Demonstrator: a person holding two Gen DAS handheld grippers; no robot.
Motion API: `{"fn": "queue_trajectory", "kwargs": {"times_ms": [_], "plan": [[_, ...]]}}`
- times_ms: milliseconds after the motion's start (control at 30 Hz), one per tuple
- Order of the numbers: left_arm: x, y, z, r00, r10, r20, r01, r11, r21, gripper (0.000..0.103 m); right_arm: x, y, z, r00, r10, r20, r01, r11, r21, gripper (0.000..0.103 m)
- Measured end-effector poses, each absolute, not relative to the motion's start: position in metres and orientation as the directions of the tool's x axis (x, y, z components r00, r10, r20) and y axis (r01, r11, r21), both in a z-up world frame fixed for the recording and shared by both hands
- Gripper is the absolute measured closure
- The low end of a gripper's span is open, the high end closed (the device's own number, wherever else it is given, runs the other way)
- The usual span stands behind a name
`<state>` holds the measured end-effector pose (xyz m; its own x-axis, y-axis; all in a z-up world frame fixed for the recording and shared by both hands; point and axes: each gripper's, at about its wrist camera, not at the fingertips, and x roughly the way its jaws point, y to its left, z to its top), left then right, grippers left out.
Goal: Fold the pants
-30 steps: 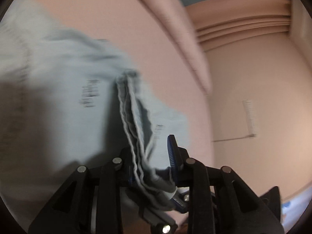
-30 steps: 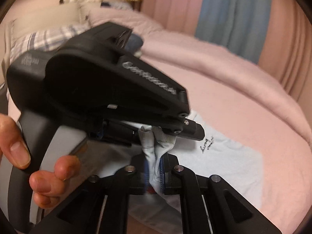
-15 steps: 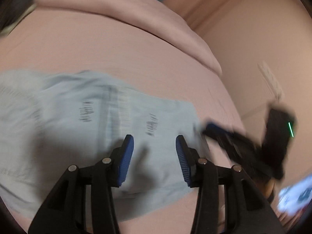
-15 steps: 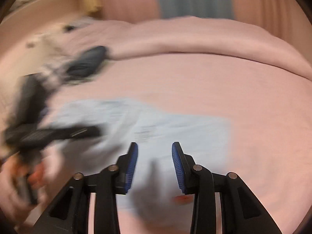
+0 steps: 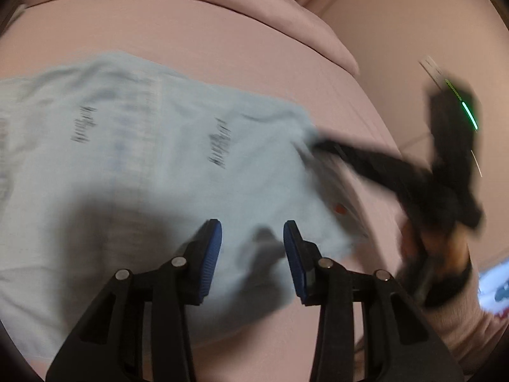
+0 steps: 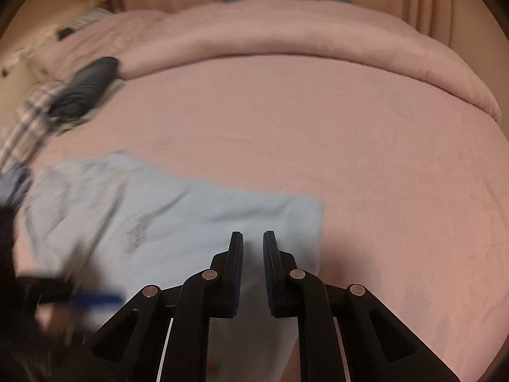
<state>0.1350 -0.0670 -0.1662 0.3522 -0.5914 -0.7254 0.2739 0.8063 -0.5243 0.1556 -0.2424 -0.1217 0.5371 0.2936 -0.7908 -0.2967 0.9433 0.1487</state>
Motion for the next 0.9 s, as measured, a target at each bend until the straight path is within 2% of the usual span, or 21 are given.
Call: {"fn": "queue_trajectory", "kwargs": {"times_ms": [67,167,233,300,367,533,700,767,900], "plan": [[0.133,-0.049,-0.168,0.38,-0.593,-0.71,0.207,0.803,-0.56,0.065,0.126,-0.233,-0.132,0.49,0.31,-0.815,-0.338,0.929,0.151,0.09],[0.132,-0.02,-0.174,0.406,-0.604,-0.686,0.141,0.783,-0.607,0.073,0.076,-0.219,-0.151,0.482,0.235,-0.844,-0.444,0.896,-0.004,0.09],[0.128,-0.009,-0.176,0.413,-0.601,-0.684,0.134,0.783,-0.607,0.074,0.061,-0.219,-0.143,0.476,0.219,-0.852,-0.482,0.875,-0.045,0.09],[0.121,-0.006,-0.173,0.421,-0.597,-0.683,0.133,0.786,-0.605,0.073,0.069,-0.218,-0.129,0.448,0.273,-0.852,-0.489,0.872,0.022,0.09],[0.117,-0.015,-0.173,0.435,-0.586,-0.684,0.134,0.793,-0.594,0.073,0.084,-0.21,-0.117,0.444,0.382,-0.811,-0.525,0.844,0.11,0.09],[0.107,-0.032,-0.159,0.447,-0.602,-0.662,0.134,0.776,-0.616,0.073,0.148,-0.141,-0.125,0.422,0.474,-0.773,-0.582,0.795,0.17,0.09],[0.099,-0.017,-0.158,0.446,-0.623,-0.642,0.144,0.758,-0.636,0.073,0.188,-0.076,-0.152,0.363,0.43,-0.826,-0.609,0.781,0.139,0.091],[0.089,-0.003,-0.153,0.461,-0.617,-0.638,0.136,0.759,-0.637,0.07,0.187,-0.069,-0.148,0.379,0.425,-0.822,-0.612,0.781,0.122,0.091],[0.053,0.041,-0.139,0.532,-0.601,-0.596,0.097,0.743,-0.662,0.055,0.191,-0.08,-0.139,0.372,0.452,-0.81,-0.573,0.799,0.183,0.091]]}}
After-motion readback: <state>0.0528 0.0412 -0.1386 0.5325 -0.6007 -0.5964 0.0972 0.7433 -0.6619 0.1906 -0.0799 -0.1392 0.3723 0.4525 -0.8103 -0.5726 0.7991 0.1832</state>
